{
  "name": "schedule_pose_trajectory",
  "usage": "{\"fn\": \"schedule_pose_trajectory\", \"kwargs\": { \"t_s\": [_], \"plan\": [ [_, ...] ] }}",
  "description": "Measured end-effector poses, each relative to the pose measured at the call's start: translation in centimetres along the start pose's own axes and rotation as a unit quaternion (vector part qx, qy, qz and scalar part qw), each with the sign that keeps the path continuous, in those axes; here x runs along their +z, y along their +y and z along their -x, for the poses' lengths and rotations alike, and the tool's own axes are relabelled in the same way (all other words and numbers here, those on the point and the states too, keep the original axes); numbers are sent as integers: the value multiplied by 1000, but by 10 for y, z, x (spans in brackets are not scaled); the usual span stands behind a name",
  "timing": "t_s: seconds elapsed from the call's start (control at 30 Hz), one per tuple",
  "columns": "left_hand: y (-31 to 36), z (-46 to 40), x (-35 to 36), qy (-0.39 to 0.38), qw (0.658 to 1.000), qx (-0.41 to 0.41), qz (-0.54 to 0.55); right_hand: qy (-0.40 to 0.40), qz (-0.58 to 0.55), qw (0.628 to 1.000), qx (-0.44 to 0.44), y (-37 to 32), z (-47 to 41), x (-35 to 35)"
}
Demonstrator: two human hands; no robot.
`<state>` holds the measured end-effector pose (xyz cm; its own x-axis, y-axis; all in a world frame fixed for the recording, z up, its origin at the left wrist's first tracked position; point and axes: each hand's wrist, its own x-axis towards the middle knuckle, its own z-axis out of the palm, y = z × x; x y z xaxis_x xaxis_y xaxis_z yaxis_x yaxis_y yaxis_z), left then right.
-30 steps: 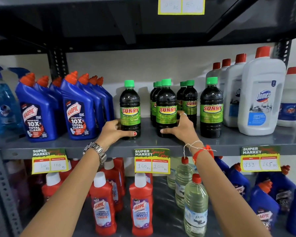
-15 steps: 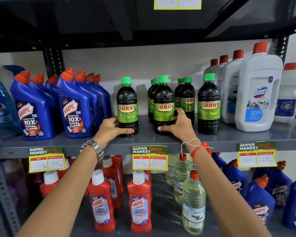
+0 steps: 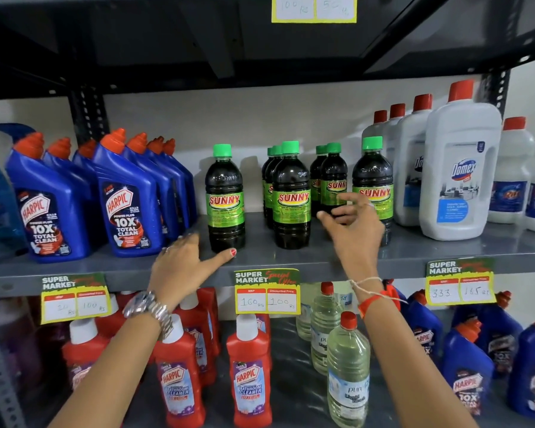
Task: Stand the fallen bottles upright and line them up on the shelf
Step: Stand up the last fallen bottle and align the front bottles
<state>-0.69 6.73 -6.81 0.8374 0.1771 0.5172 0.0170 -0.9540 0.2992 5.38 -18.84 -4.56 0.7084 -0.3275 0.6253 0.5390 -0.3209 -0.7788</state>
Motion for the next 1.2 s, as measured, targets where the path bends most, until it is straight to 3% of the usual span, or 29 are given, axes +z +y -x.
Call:
{"fn": "schedule_pose_trajectory", "kwargs": {
  "t_s": [0.1,0.2,0.3,0.47,1.2],
  "plan": [
    [-7,15,7,43,995,6,-90,113,13,993,-36,9,-5,-19],
    [-9,18,11,92,990,26,-105,159,101,980,-56,19,-18,-32],
    [-7,19,13,110,988,30,-108,85,167,982,-24,33,-34,-39],
    [-2,22,10,114,986,38,-119,-84,116,985,98,41,-52,-45],
    [0,23,12,127,986,37,-102,-109,129,981,91,33,-50,-40]
  ]
}}
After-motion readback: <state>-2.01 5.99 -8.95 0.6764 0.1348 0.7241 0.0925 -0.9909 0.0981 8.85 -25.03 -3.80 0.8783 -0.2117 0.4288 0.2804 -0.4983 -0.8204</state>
